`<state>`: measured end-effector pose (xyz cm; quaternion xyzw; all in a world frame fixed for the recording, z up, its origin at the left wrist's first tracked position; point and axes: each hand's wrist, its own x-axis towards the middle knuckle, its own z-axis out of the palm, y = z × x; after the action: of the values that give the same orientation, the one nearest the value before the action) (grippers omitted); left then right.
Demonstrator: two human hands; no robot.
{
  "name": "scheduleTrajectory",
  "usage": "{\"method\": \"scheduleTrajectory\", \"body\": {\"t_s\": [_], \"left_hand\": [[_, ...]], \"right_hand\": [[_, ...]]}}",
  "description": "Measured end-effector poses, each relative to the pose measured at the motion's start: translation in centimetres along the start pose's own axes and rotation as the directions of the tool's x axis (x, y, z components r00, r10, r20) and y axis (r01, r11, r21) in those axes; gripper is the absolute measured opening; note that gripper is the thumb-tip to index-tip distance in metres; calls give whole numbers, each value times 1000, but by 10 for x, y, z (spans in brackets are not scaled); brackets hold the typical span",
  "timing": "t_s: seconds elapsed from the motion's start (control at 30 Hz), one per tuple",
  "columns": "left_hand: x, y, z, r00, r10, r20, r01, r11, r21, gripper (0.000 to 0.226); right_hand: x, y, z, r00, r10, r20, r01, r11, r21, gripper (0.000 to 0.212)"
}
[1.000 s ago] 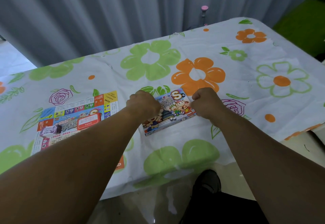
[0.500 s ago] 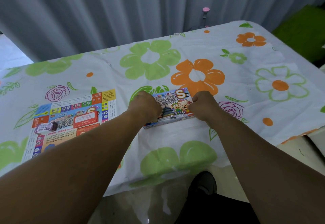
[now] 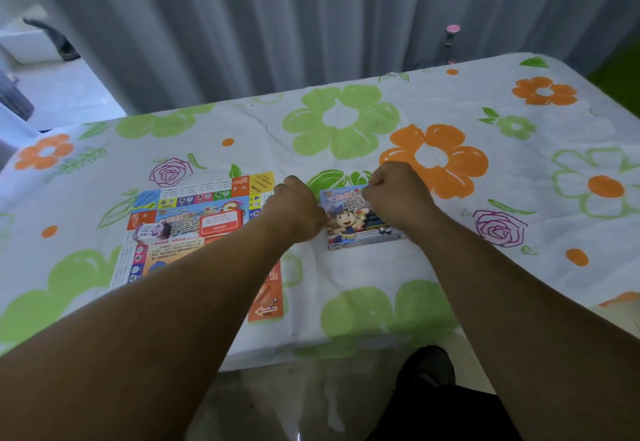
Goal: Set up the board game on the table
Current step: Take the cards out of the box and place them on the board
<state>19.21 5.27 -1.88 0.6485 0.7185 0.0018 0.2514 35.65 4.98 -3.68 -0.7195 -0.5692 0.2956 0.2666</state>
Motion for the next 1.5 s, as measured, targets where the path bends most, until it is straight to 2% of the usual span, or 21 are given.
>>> {"method": "scheduleTrajectory", "body": {"t_s": [0.17, 0.33, 0.43, 0.5, 0.57, 0.73, 0.9, 0.97, 1.03, 1.07, 1.17, 1.3, 1.5], "left_hand": [[-11, -51, -30, 998, -61, -16, 62, 998, 7, 63], [-17, -99, -60, 988, -142, -65, 140, 989, -40, 52], [-18, -125, -68, 987, -154, -39, 152, 988, -39, 44], [-16, -142, -68, 988, -152, -6, 151, 987, -46, 41], [-13, -155, -65, 990, -137, 15, 138, 989, -50, 42], [0, -173, -59, 997, -65, 46, 68, 995, -70, 52], [11, -184, -53, 997, 43, 68, -36, 994, -103, 54], [13, -188, -49, 995, 71, 69, -63, 993, -104, 54], [13, -192, -47, 995, 88, 56, -82, 992, -96, 54], [14, -194, -46, 994, 94, 50, -89, 992, -92, 54], [15, -198, -45, 993, 107, 40, -104, 992, -67, 54], [14, -199, -45, 992, 123, 34, -121, 991, -52, 55], [13, -200, -45, 989, 145, 43, -145, 989, -9, 58]], "right_hand": [[-13, -59, 41, 988, -105, 113, 108, 994, -22, 14], [-22, -94, 82, 965, -162, 205, 172, 985, -31, 29], [-21, -110, 101, 953, -109, 282, 94, 993, 64, 20], [-21, -120, 112, 946, -49, 321, -9, 984, 176, 10], [-20, -127, 121, 936, 26, 352, -124, 957, 261, 10], [-8, -136, 146, 917, 157, 367, -276, 914, 298, 21], [4, -137, 161, 887, 274, 371, -419, 815, 399, 2], [4, -140, 165, 872, 300, 387, -451, 799, 397, 9], [5, -140, 169, 853, 327, 406, -487, 777, 398, 34], [4, -141, 170, 846, 343, 409, -503, 767, 399, 39], [2, -147, 173, 845, 382, 373, -516, 765, 386, 10], [8, -146, 181, 838, 411, 359, -531, 765, 365, 17], [11, -143, 186, 834, 434, 340, -540, 769, 343, 18]]}}
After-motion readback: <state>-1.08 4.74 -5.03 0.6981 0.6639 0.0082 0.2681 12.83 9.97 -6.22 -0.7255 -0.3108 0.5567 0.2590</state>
